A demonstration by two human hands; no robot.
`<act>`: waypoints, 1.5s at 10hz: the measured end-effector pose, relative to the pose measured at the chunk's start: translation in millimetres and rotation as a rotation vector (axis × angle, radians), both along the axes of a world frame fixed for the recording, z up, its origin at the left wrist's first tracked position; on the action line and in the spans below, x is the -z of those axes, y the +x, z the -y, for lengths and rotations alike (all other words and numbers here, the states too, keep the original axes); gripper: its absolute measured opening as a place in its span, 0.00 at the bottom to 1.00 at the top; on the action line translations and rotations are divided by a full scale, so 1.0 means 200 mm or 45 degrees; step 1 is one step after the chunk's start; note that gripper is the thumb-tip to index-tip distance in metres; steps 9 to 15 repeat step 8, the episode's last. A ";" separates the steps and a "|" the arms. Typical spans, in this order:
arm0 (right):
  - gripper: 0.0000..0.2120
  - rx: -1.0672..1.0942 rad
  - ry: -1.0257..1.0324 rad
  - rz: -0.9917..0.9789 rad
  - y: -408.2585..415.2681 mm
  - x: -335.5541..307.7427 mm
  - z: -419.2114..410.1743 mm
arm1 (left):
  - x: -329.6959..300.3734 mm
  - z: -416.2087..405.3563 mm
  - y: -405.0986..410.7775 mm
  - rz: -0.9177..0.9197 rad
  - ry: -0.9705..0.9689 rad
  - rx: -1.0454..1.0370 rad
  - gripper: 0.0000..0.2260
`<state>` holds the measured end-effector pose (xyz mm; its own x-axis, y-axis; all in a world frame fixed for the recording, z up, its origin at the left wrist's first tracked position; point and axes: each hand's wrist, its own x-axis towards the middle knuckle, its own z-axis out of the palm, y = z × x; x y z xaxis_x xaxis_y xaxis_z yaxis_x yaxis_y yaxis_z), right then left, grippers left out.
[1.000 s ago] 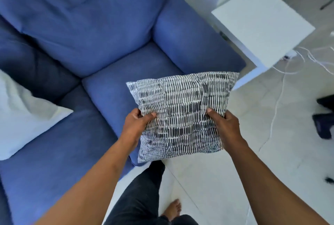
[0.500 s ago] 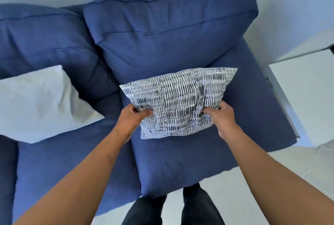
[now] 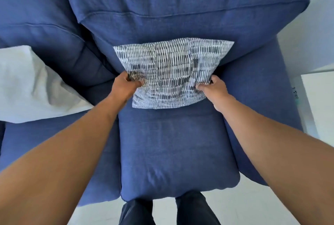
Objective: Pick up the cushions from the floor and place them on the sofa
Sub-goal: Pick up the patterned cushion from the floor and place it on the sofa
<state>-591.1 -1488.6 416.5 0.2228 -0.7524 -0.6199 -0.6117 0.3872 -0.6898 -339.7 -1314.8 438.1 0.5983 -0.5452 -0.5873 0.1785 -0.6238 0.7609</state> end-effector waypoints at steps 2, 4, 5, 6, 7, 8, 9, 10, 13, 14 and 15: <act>0.15 0.144 -0.012 0.124 -0.01 -0.06 0.33 | 0.00 0.19 0.10 0.046 0.013 -0.313 0.16; 0.13 0.156 -0.036 0.301 0.08 -0.18 0.49 | -0.11 0.28 0.22 0.085 -0.112 -0.351 0.05; 0.05 0.174 -0.278 0.253 0.13 -0.19 0.54 | -0.11 0.27 0.24 0.328 -0.045 -0.393 0.06; 0.03 0.220 -0.303 0.275 0.13 -0.18 0.54 | -0.11 0.24 0.21 0.344 -0.063 -0.465 0.08; 0.08 0.178 -0.242 0.206 0.10 -0.17 0.51 | -0.14 0.23 0.17 0.245 -0.119 -0.511 0.08; 0.19 0.179 -0.278 0.144 0.02 -0.21 0.44 | -0.16 0.10 0.06 0.224 -0.100 -0.510 0.16; 0.19 0.179 -0.278 0.144 0.02 -0.21 0.44 | -0.16 0.10 0.06 0.224 -0.100 -0.510 0.16; 0.19 0.179 -0.278 0.144 0.02 -0.21 0.44 | -0.16 0.10 0.06 0.224 -0.100 -0.510 0.16; 0.19 0.179 -0.278 0.144 0.02 -0.21 0.44 | -0.16 0.10 0.06 0.224 -0.100 -0.510 0.16; 0.19 0.179 -0.278 0.144 0.02 -0.21 0.44 | -0.16 0.10 0.06 0.224 -0.100 -0.510 0.16; 0.19 0.179 -0.278 0.144 0.02 -0.21 0.44 | -0.16 0.10 0.06 0.224 -0.100 -0.510 0.16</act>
